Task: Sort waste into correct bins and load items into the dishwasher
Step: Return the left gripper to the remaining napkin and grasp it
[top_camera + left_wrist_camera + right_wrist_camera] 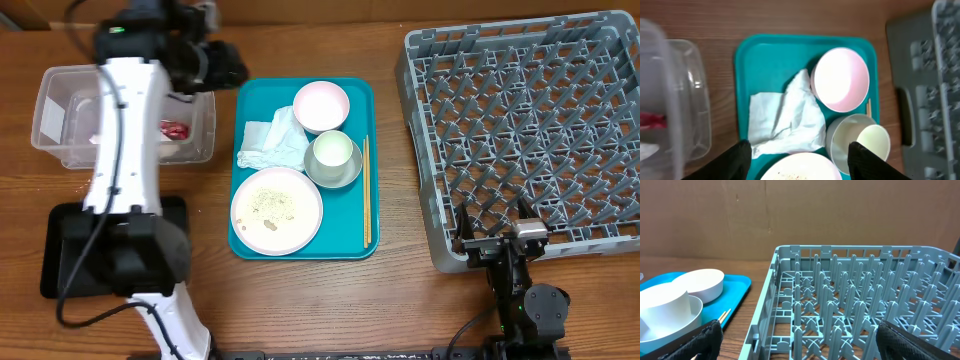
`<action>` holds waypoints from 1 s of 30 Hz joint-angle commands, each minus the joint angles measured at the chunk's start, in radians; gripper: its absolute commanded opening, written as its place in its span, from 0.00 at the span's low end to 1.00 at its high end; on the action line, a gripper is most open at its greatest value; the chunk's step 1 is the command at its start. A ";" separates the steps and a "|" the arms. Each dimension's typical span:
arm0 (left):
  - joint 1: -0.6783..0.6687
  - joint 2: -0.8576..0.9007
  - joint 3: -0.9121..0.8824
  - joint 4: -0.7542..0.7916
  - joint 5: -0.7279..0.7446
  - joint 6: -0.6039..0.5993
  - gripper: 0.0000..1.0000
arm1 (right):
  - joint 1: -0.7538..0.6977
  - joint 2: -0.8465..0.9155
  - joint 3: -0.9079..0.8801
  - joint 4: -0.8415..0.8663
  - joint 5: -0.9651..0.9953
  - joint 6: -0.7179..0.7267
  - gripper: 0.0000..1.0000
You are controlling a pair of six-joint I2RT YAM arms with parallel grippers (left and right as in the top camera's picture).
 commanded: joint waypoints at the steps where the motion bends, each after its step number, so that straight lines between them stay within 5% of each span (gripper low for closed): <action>1: -0.074 0.086 -0.005 0.003 -0.196 0.010 0.63 | 0.003 -0.012 -0.010 0.006 0.013 0.000 1.00; 5: -0.132 0.176 -0.005 0.000 -0.275 -0.020 0.58 | 0.003 -0.012 -0.010 0.006 0.014 0.000 1.00; 23: -0.153 0.438 -0.005 0.012 -0.202 0.012 0.56 | 0.003 -0.012 -0.010 0.006 0.013 0.000 1.00; 30: -0.153 0.443 0.006 -0.011 -0.202 0.001 0.05 | 0.003 -0.012 -0.010 0.006 0.013 0.000 1.00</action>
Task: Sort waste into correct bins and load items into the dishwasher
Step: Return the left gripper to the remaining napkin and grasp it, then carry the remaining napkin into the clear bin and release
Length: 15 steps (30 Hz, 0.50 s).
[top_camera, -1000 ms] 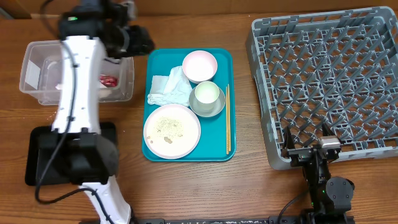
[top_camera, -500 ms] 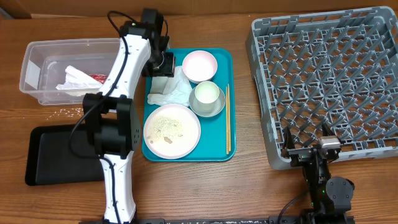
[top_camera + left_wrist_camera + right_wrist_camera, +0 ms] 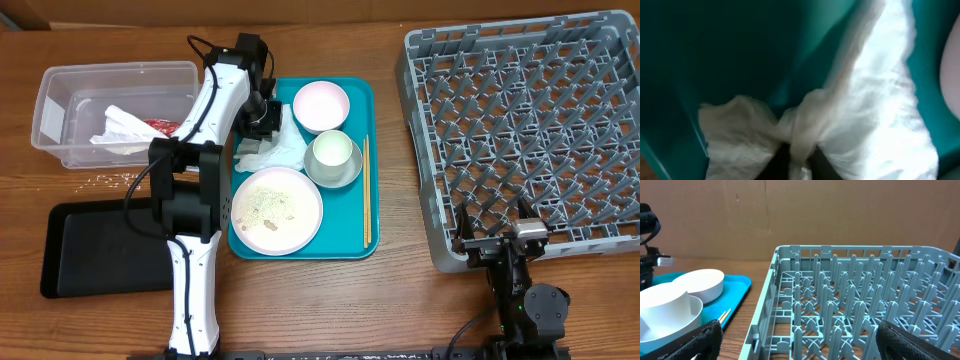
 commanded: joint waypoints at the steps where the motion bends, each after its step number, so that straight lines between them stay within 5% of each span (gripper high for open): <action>1: -0.005 0.003 0.019 -0.018 0.018 0.002 0.04 | 0.003 -0.012 -0.010 0.006 0.013 0.000 1.00; 11: 0.016 -0.157 0.273 -0.103 0.001 -0.094 0.04 | 0.003 -0.012 -0.010 0.006 0.013 0.000 1.00; 15: 0.042 -0.230 0.333 -0.058 -0.134 -0.227 0.04 | 0.003 -0.012 -0.010 0.006 0.013 0.000 1.00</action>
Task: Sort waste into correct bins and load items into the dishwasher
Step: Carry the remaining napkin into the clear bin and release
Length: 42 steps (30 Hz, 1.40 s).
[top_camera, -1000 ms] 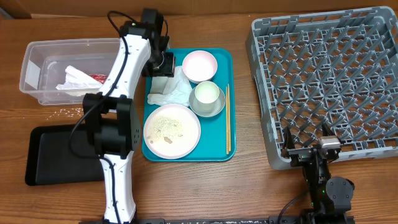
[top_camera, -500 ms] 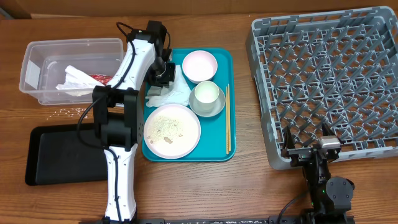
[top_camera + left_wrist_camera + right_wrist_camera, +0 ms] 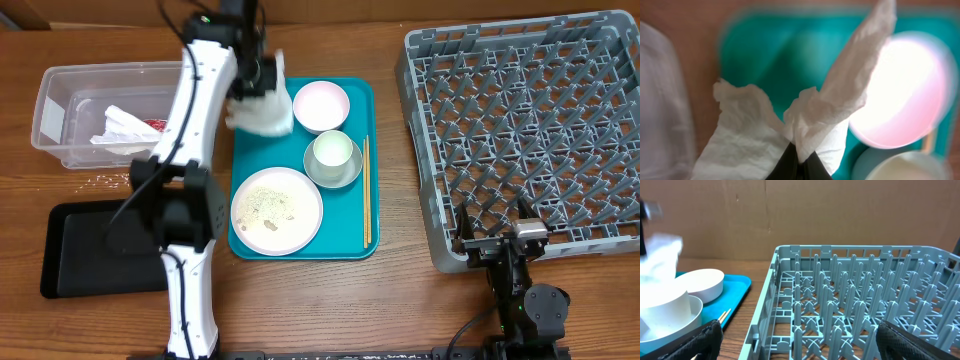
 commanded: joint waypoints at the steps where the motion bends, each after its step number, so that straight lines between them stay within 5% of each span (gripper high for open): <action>1: 0.039 -0.122 0.066 0.026 -0.158 -0.155 0.04 | 0.003 -0.012 -0.010 0.006 0.013 0.000 1.00; 5: 0.095 -0.155 0.066 0.036 -0.298 -0.260 0.04 | 0.003 -0.012 -0.010 0.006 0.013 0.000 1.00; 14: 0.254 -0.128 0.041 -0.018 -0.301 -0.585 0.05 | 0.003 -0.012 -0.010 0.006 0.013 0.000 1.00; 20: 0.311 -0.088 0.041 -0.034 -0.293 -0.660 0.38 | 0.003 -0.012 -0.010 0.006 0.013 0.000 1.00; 28: 0.312 -0.071 0.041 -0.045 -0.292 -0.654 0.48 | 0.003 -0.012 -0.010 0.006 0.013 0.000 1.00; 33: 0.312 -0.071 0.041 -0.045 -0.205 -0.537 0.49 | 0.003 -0.012 -0.010 0.006 0.013 0.000 1.00; 42: 0.275 -0.071 0.041 -0.091 0.319 0.019 0.45 | 0.003 -0.012 -0.010 0.006 0.013 0.000 1.00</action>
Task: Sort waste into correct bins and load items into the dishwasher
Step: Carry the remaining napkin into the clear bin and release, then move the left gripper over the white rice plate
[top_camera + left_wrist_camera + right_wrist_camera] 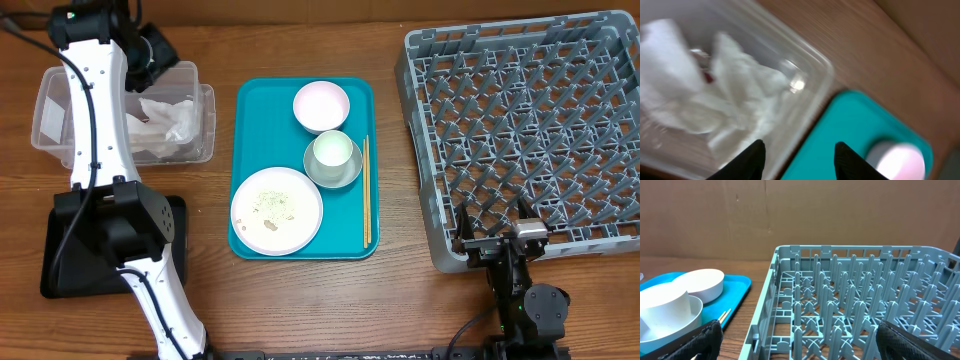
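My left gripper (150, 48) hangs open over the right end of the clear plastic bin (50, 95), with nothing between its fingers (756, 150). A crumpled white napkin (165, 118) lies inside that bin, on top of other white and red waste. On the teal tray (250, 150) stand a pink bowl (321, 105), a pale cup in a metal bowl (333, 155), a crumb-strewn plate (277, 208) and chopsticks (366, 190). My right gripper (497, 240) rests open at the front edge of the grey dish rack (520, 130).
A black tray (60, 262) lies at the front left, under the left arm's base. A few crumbs dot the wood between it and the clear bin. The rack (850, 290) fills the right side of the table, and its pegs hold nothing.
My left gripper held the napkin in the air beside the pink bowl. Now it is open over the clear bin, and the napkin lies inside. The right arm is unchanged.
At first the napkin lay on the teal tray with my left gripper open above it. Then the gripper was shut on the napkin on the tray, then held it raised. Now the napkin is in the clear bin and the gripper is open.
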`<action>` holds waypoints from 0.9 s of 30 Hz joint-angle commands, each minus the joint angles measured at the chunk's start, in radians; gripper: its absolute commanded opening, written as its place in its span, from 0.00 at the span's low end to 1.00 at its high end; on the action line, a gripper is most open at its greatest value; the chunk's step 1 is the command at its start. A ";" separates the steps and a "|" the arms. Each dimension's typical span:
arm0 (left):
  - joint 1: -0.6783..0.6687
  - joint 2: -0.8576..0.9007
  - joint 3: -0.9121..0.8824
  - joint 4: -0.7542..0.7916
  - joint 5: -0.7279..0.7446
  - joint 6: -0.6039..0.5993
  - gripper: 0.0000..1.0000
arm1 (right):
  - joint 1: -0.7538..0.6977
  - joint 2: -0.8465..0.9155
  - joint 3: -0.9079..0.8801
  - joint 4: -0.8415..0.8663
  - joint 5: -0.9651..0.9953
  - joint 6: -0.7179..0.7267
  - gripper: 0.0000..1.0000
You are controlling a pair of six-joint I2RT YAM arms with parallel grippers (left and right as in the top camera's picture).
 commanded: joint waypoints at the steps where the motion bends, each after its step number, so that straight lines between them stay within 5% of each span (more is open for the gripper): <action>1: -0.043 0.011 -0.005 -0.054 0.265 0.277 0.44 | 0.003 -0.012 -0.010 0.006 0.013 0.000 1.00; 8: -0.155 0.011 -0.005 -0.122 0.249 0.277 0.41 | 0.003 -0.012 -0.010 0.006 0.013 0.000 1.00; 18: -0.364 0.011 -0.005 -0.155 -0.079 0.200 0.52 | 0.003 -0.012 -0.010 0.006 0.013 0.000 1.00; 19: -0.378 0.011 -0.005 -0.155 -0.115 0.172 0.54 | 0.003 -0.012 -0.010 0.006 0.013 0.000 1.00; 22: -0.417 0.013 -0.005 -0.145 -0.161 0.109 0.98 | 0.003 -0.012 -0.010 0.006 0.013 0.000 1.00; 27: -0.458 0.018 -0.005 -0.080 -0.161 0.107 1.00 | 0.003 -0.012 -0.010 0.006 0.013 0.000 1.00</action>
